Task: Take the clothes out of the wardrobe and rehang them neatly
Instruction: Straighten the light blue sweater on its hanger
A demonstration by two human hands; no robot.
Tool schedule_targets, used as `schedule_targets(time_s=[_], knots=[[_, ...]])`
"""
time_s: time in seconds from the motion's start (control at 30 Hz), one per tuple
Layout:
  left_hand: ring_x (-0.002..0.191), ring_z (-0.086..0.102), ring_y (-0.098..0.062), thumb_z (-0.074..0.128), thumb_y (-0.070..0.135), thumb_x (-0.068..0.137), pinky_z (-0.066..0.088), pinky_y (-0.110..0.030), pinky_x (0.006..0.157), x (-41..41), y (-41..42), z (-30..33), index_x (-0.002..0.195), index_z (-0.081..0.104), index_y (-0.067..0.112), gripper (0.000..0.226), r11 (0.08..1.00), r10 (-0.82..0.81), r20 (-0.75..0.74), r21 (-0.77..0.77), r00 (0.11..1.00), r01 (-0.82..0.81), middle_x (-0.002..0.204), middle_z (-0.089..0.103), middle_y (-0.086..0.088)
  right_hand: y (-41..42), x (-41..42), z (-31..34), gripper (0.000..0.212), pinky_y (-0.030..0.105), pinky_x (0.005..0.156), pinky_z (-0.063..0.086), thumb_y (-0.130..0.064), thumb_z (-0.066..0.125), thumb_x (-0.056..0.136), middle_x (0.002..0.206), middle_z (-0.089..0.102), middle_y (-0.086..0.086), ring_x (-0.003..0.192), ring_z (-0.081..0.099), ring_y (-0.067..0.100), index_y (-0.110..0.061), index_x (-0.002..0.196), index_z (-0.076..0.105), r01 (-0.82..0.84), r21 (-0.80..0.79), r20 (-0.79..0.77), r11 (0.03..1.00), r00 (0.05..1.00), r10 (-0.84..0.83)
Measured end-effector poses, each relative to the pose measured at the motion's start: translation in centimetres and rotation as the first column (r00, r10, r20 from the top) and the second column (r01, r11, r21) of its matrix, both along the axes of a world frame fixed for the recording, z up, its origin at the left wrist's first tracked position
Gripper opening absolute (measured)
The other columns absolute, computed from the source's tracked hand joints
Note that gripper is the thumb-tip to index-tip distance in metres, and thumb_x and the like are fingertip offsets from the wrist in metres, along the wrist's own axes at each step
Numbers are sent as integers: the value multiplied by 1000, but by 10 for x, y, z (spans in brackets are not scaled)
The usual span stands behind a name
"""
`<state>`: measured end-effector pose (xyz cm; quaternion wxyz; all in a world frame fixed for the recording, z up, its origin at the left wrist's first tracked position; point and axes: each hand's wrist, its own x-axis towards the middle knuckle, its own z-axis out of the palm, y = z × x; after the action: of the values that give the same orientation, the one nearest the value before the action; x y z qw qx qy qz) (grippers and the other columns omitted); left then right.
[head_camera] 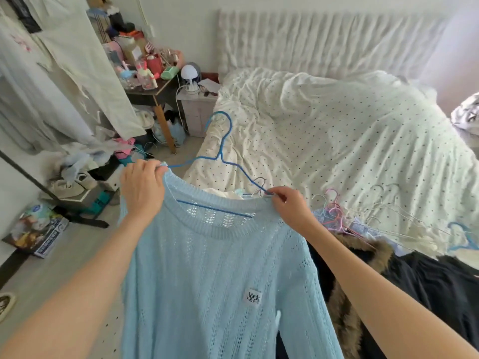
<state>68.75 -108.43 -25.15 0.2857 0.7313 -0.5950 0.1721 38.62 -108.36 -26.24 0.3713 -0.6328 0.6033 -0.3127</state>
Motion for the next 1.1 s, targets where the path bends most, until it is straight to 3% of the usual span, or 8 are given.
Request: schedule_targets(time_s=[0.13,0.27,0.37,0.53,0.63,0.77,0.97,1.1], knots=[[81,53,-41,51,19,94,34,-46,75,6,-68,-20,93,64,0,23,999,-31,33,33,999,30,85,59,-25,-59,8,-16,32,10,37,28,0,38,92,78,57,1,46,36,9,-7,109,66,55,11,-47,998,997,-54],[76,55,-41,58,15,89,40,-47,68,0,-94,-96,85,66,1,17,966,-93,-18,242,996,94,79,61,-25,-83,4,-76,32,12,39,29,0,40,92,86,59,6,48,38,9,-3,109,67,118,93,-160,989,982,-102],[81,56,-41,55,16,92,40,-46,69,-3,-107,-151,87,66,1,19,899,-108,-50,422,993,119,84,63,-23,-91,1,-116,32,18,48,28,-1,40,92,98,63,12,64,45,16,-3,110,66,132,139,-267,981,959,-91],[85,55,-40,48,17,95,43,-46,71,-15,-134,-199,92,64,1,22,819,-146,-119,543,982,188,89,63,-22,-105,-5,-160,33,26,71,37,-2,37,93,112,62,19,88,53,26,-3,114,62,150,236,-367,960,929,-55],[99,55,-39,45,15,95,41,-44,82,-25,-141,-212,109,62,3,25,757,-155,-181,610,971,234,107,62,-21,-108,-9,-175,32,35,91,41,-5,41,92,120,60,18,109,54,31,0,118,59,147,308,-420,940,907,-4],[123,45,-32,49,17,94,34,-41,100,-39,-130,-224,133,46,3,41,630,-226,-281,688,933,360,132,51,-17,-96,-22,-178,41,35,97,38,-17,45,95,130,53,14,118,49,30,-8,135,44,76,351,-442,933,892,93],[128,41,-33,56,17,91,31,-44,106,-84,-86,-210,131,47,0,44,569,-351,-375,642,858,514,135,47,-18,-60,-68,-157,47,35,109,27,-32,45,96,141,45,7,130,39,24,-12,139,38,11,257,-524,966,842,130],[120,50,-36,37,41,89,39,-48,99,-134,-50,-180,125,54,3,55,506,-541,-324,612,776,608,127,55,-18,1,-102,-129,51,29,111,24,-36,44,97,146,39,3,135,34,18,-15,142,35,117,199,-450,973,893,-15]])
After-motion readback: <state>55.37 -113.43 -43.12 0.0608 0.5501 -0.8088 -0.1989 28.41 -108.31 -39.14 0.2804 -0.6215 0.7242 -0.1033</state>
